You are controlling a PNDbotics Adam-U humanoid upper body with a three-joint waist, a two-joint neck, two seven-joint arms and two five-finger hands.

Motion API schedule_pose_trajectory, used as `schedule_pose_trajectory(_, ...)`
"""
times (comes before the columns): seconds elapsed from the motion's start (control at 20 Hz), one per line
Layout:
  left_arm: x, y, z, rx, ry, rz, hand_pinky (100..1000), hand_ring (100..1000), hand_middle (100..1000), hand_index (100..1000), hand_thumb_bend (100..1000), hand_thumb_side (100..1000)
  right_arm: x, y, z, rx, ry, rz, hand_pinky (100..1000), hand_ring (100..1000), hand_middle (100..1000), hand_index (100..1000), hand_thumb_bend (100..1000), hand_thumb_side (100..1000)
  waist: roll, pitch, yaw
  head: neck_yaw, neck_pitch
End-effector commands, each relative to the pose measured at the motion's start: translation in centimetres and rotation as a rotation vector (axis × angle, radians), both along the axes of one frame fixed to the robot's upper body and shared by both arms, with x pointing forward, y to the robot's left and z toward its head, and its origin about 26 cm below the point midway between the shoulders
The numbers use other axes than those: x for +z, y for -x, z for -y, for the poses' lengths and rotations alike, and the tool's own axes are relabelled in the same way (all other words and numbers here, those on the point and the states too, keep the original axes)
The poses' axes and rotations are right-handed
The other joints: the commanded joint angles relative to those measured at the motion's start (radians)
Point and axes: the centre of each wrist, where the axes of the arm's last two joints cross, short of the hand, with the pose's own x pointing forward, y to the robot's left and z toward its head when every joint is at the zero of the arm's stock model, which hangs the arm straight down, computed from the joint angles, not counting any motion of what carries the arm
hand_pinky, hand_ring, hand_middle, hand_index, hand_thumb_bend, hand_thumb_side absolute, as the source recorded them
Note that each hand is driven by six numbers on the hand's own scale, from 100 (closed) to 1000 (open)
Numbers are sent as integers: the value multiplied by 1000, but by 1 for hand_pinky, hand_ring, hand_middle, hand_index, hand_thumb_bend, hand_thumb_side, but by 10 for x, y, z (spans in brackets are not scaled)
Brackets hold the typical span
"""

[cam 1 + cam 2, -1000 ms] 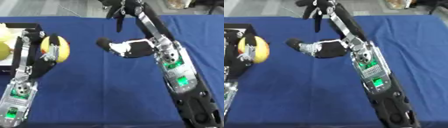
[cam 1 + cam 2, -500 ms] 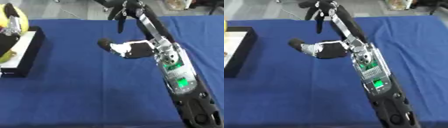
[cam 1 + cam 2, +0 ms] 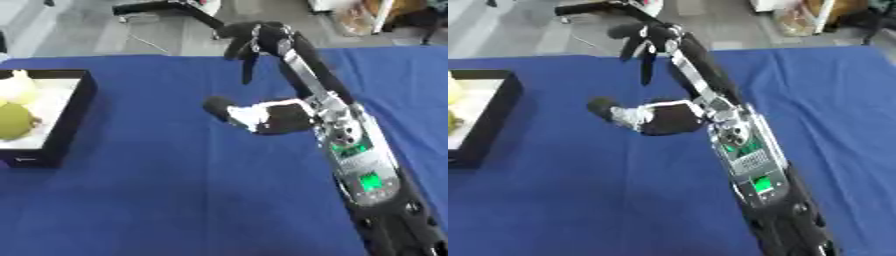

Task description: Pick up the objects with one hand, pass them to the other hand, and then place them into the box on the other side of the table.

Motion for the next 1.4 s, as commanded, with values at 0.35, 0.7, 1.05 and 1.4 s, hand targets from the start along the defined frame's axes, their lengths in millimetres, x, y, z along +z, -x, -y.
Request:
schedule_pose_trajectory(0.35,-17,-31,-14,138,-180,-281,262,231,192,377,460,100,3,3,-2,43,17,10,654,372,553,799,534,536,5,-21,-15,142,-32)
schedule_pose_trajectory(0.7,-48,-54,-21,164,-264,-529,571,453,453,632,567,141,2,3,-3,52,21,2,654,368,551,798,530,537,3,-20,-27,163,-27)
schedule_pose_trajectory(1.05,-56,-63,-33,205,-335,-710,815,783,811,895,882,699,1,2,-3,51,22,-1,654,367,551,798,529,538,3,-19,-30,161,-22)
schedule_pose_trajectory(1.4,-33,-60,-31,236,-408,-696,858,844,877,932,948,821,1,2,-2,50,26,-4,654,366,552,799,528,539,5,-21,-26,150,-24)
